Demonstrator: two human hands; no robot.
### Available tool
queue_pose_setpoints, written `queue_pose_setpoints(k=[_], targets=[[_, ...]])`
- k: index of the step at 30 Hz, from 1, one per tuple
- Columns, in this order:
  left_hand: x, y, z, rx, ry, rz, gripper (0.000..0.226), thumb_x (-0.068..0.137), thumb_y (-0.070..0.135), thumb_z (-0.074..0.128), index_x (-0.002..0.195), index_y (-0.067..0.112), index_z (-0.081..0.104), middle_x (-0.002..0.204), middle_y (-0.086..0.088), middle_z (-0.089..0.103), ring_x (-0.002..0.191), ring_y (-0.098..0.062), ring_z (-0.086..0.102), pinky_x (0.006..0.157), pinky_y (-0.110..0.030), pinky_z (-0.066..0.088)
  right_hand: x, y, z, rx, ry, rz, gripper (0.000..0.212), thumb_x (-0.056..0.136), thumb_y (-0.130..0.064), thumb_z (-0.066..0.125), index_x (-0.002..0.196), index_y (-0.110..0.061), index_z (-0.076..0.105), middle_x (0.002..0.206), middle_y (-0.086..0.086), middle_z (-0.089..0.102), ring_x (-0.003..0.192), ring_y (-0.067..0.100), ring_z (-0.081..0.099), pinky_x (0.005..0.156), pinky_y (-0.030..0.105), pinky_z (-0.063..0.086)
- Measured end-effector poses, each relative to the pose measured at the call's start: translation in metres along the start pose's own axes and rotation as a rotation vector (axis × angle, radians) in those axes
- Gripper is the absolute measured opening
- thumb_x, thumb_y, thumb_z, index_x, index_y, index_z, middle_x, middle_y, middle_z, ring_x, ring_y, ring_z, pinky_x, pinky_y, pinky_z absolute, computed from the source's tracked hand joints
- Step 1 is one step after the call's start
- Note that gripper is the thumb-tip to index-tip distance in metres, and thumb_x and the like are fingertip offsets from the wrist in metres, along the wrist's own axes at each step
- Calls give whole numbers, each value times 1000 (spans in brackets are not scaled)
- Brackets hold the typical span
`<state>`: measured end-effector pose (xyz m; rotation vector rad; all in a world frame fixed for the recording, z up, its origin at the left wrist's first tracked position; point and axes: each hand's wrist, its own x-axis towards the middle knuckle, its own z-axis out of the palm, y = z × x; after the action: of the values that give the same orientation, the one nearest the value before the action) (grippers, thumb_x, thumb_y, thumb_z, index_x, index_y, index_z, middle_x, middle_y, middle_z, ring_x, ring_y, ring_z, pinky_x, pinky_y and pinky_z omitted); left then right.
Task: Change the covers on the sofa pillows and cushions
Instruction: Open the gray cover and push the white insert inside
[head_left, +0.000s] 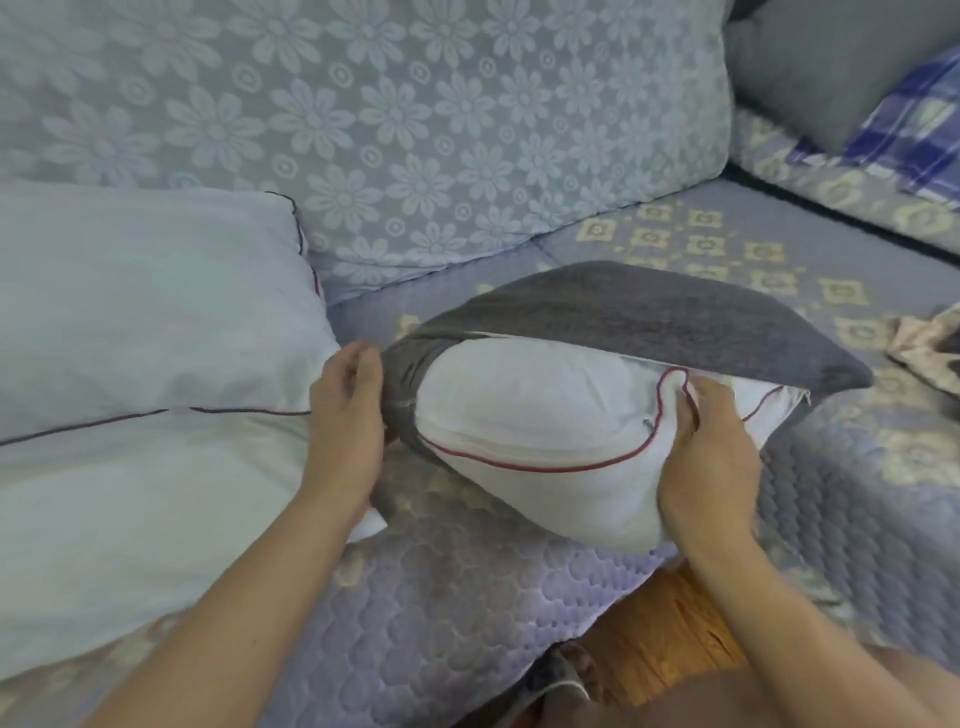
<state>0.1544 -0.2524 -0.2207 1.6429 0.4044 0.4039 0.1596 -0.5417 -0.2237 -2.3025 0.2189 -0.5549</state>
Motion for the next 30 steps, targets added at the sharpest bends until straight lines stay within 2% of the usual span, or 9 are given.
queue_pose_setpoints(k=[2,6,9,12,15,21,25,27,30], targets=[[-7,-11,2,261,-73,132,51,90,58,58,135,33,57,142,7,52,133,-10,48,116,-37,37,-9,-15,0,108,55,-131,26,104,-27,47,125,-20,60,122,-3,56,100,20,52,72,33,36],[1,-24,-5,500,-136,137,47,96,29,66,142,19,59,152,1,49,142,-12,41,115,-21,26,-38,-40,-2,84,2,-813,30,79,13,54,78,-7,77,94,3,73,93,28,58,75,40,47],[12,-34,-28,524,-200,65,38,94,24,69,132,23,68,135,6,65,127,-8,57,112,-30,41,-63,-66,0,75,-318,-815,37,69,-9,40,70,-18,76,73,-7,71,66,18,64,58,30,54],[19,-35,-47,545,-170,-27,24,92,22,72,115,19,77,113,5,75,104,-8,69,99,-29,51,-62,-81,1,-88,-584,-640,43,73,-30,29,70,-25,71,65,-10,67,59,13,61,62,34,54],[18,-32,-49,615,-161,47,7,91,22,72,95,19,76,92,11,74,88,-4,67,80,-23,51,-55,-91,-8,-30,-502,-689,30,85,-32,41,83,-26,70,64,-8,62,57,12,57,56,35,51],[-2,-36,-30,635,-105,211,26,80,30,76,100,24,60,106,1,53,92,6,45,79,-8,37,-62,-114,11,-121,-600,-911,29,94,-38,42,100,-23,66,101,-5,60,89,20,54,75,40,48],[-15,-26,-15,719,77,186,8,81,26,67,84,23,60,89,1,62,79,-12,54,62,-21,35,-104,-119,32,-507,-671,-815,84,74,-73,57,134,-15,54,136,10,50,118,38,47,91,53,40],[-20,-13,-15,724,113,263,7,87,27,65,88,22,69,86,3,67,82,-16,59,70,-30,43,-116,-116,39,-609,-675,-777,111,71,-66,71,153,-5,30,157,23,27,136,51,29,104,64,26],[-20,5,-20,701,114,313,11,91,25,68,85,19,76,86,2,72,84,-19,64,79,-36,49,-103,-106,43,-596,-523,-814,89,80,-27,62,157,-9,21,159,21,23,137,47,30,109,59,29]])
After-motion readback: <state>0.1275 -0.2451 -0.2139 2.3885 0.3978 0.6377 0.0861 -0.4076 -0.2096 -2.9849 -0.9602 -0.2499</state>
